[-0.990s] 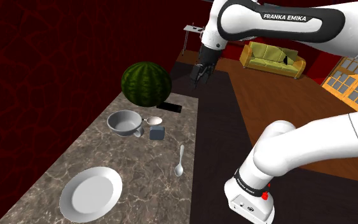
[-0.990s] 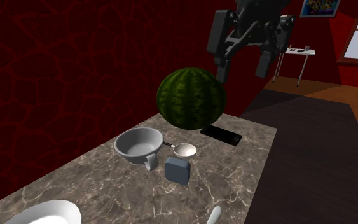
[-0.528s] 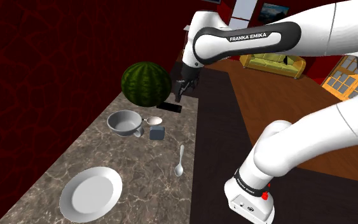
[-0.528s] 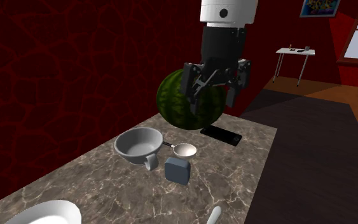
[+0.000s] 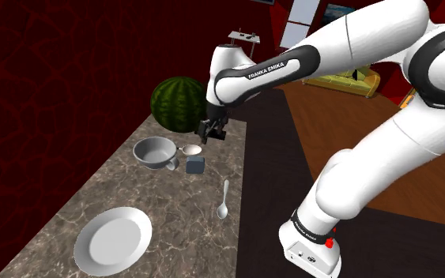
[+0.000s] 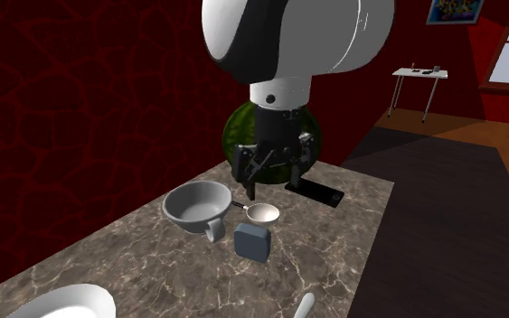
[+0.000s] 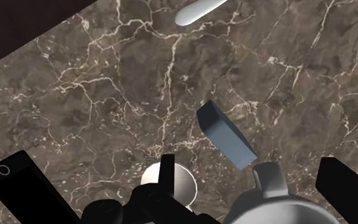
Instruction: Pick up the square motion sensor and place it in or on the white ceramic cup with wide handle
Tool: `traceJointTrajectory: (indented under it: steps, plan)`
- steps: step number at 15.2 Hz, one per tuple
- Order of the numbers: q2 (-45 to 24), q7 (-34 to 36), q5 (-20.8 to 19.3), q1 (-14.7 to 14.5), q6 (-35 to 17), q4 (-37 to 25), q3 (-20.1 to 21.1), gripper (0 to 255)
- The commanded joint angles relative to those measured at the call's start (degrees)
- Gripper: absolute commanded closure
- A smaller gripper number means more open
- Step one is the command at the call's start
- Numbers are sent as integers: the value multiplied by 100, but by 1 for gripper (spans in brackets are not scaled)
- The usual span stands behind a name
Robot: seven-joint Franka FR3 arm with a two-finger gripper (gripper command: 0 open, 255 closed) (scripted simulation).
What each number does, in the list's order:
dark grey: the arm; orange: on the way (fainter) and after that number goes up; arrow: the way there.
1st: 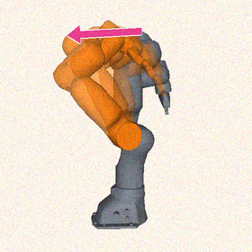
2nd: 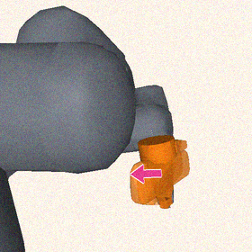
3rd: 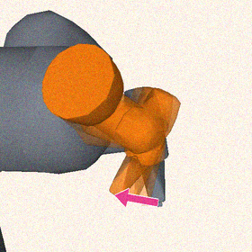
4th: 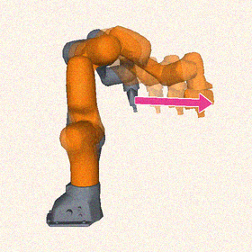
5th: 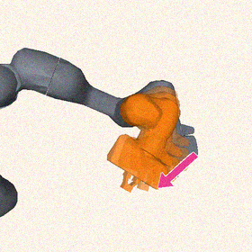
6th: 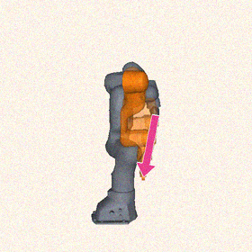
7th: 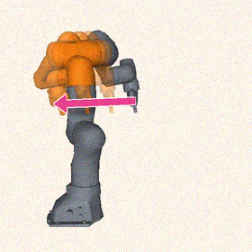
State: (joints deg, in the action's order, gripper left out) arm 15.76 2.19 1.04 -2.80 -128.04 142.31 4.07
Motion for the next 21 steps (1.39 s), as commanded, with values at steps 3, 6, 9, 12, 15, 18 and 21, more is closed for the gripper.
traceJointTrajectory:
  steps: [3,6,9,12,15,18,21]
  plan:
    - [-952,256,-113,-43,-638,-242,147,0]
    - [-1635,449,-255,-74,-1028,-473,211,0]
    - [-2328,658,-433,-129,-1357,-769,235,0]
    - [-2508,695,-478,-144,-1528,-772,219,0]
    - [-2705,732,-530,-150,-1747,-748,201,0]
    - [-2881,765,-577,-159,-1933,-736,182,0]
    - [-2882,765,-578,-159,-1933,-737,181,0]
